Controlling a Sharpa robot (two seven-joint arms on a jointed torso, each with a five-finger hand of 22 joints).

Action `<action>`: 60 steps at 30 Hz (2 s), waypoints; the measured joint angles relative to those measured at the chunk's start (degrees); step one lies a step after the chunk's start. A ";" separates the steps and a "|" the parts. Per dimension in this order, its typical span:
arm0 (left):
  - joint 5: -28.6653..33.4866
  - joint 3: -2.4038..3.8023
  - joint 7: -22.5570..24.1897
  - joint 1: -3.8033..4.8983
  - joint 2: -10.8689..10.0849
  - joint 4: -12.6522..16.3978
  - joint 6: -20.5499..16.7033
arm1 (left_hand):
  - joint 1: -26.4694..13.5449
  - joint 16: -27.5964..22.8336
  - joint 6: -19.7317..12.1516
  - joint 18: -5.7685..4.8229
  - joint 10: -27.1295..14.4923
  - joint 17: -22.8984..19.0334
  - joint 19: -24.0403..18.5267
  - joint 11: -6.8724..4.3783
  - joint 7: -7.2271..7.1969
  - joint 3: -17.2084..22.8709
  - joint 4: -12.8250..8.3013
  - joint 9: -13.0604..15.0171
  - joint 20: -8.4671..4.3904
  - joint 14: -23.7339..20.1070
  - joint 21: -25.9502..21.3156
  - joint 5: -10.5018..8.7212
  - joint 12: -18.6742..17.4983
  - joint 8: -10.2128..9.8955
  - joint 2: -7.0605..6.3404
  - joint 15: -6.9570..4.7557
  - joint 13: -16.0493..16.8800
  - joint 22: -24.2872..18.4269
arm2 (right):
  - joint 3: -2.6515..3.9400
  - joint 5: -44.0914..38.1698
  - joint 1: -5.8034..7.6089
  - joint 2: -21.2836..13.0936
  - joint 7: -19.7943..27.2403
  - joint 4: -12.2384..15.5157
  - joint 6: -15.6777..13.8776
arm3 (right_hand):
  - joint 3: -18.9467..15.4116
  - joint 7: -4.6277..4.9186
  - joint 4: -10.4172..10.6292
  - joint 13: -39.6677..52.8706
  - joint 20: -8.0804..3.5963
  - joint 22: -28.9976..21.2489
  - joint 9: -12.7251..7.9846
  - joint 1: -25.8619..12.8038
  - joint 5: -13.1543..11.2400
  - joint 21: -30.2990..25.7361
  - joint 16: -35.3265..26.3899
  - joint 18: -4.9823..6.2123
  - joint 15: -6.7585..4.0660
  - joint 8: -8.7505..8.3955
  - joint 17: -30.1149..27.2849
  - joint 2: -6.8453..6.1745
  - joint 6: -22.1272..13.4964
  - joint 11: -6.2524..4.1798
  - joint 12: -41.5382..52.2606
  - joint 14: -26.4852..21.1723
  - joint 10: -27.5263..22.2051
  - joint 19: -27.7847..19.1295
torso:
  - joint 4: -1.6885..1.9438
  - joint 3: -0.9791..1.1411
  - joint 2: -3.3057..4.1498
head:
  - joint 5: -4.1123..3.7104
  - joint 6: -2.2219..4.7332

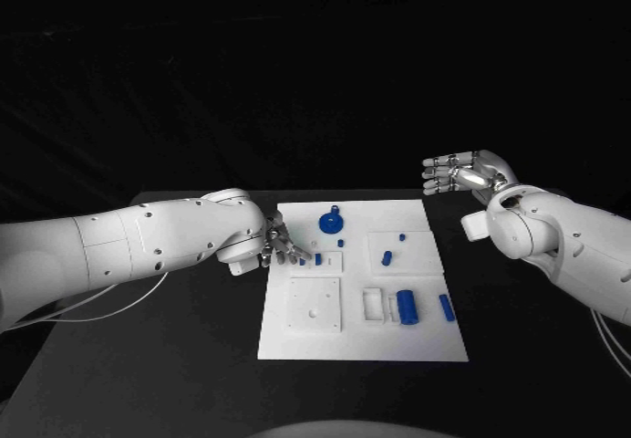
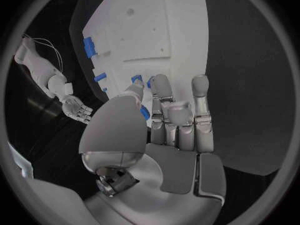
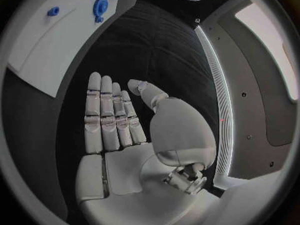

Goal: Assemble the parts on the task board

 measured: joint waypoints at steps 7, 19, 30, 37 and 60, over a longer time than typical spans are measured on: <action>-0.29 0.44 0.45 -0.03 -0.96 1.06 -0.66 | -1.42 -0.41 0.00 0.03 0.00 -0.65 -0.23 0.00 0.00 -4.95 1.49 -0.27 -0.22 -0.21 -0.26 -0.22 0.00 0.00 -0.95 -0.21 -0.34 0.00 | 0.00 0.00 -0.15 -0.01 0.00 -0.03 0.00 | 0.00 0.00 0.00 0.00 0.00 0.00 0.00 0.00 0.00 0.00 0.00 0.00 0.00 0.00 0.00 0.00 0.00 0.00 0.00 0.00 0.00 0.00 | 0.00 -0.04 -0.02 | -0.04 -0.03; 1.13 4.49 3.05 0.17 -2.39 2.37 -4.17 | 1.88 -12.51 -11.38 -0.81 -2.24 -6.69 -5.96 2.63 3.91 -8.27 -1.55 -5.08 0.61 -7.08 -7.78 -0.19 -14.90 -0.13 1.42 1.53 -6.73 -3.32 | 0.01 0.01 -0.25 0.04 0.02 -0.33 -0.01 | 0.00 0.00 0.00 0.00 0.00 0.00 0.00 0.00 0.00 0.00 0.00 0.00 0.00 0.00 0.00 0.00 0.00 0.00 0.00 0.00 0.00 0.00 | -0.01 -0.04 -0.03 | -0.40 0.49; 4.20 5.28 16.45 0.98 -0.68 0.36 -11.09 | 15.50 -30.40 -18.54 -1.31 -8.64 -13.49 -7.38 6.99 8.08 -2.11 -13.54 -19.36 3.91 -9.64 -18.91 7.68 -32.88 -0.13 7.62 5.04 -13.45 -13.22 | 0.01 0.14 -0.26 0.08 0.17 -1.05 0.03 | 0.00 0.20 0.00 -0.04 -0.60 0.46 0.00 0.00 0.00 0.67 0.25 0.92 -0.61 0.00 0.05 0.00 0.24 0.00 -0.26 0.62 0.00 0.61 | 0.00 -0.04 0.06 | -1.03 1.31; -0.70 4.39 26.13 0.98 2.62 -2.79 -14.20 | 18.03 -37.15 -17.79 -0.10 -10.28 -14.68 -7.18 7.79 8.21 0.61 -19.02 -25.81 4.11 -8.35 -19.06 11.91 -33.19 -0.13 5.99 5.33 -13.58 -10.91 | 0.01 0.63 -0.27 0.19 0.68 -1.31 0.08 | 0.49 -0.07 -0.01 -0.06 0.11 -0.48 0.00 -0.17 0.00 -0.46 -0.98 0.95 -0.16 0.00 -2.02 0.17 0.95 0.00 -0.49 0.17 0.00 -0.11 | -0.10 -0.16 0.29 | -1.24 1.79; -26.56 0.80 35.56 -0.24 9.89 -11.20 -12.39 | 13.61 -22.04 -18.95 1.55 -15.57 -4.08 0.31 7.92 6.65 4.52 -21.11 -28.61 2.55 -1.47 -10.28 6.56 -33.19 -0.13 3.20 3.36 -13.59 0.03 | 0.06 1.88 -0.26 0.08 3.41 -0.36 -0.85 | 3.59 0.06 0.90 -0.11 2.04 -6.04 0.00 -0.77 0.22 -7.66 -7.56 0.94 0.96 0.00 -6.01 -0.01 1.24 0.72 -0.72 0.93 -0.72 0.83 | -0.75 -0.44 1.51 | -1.51 2.70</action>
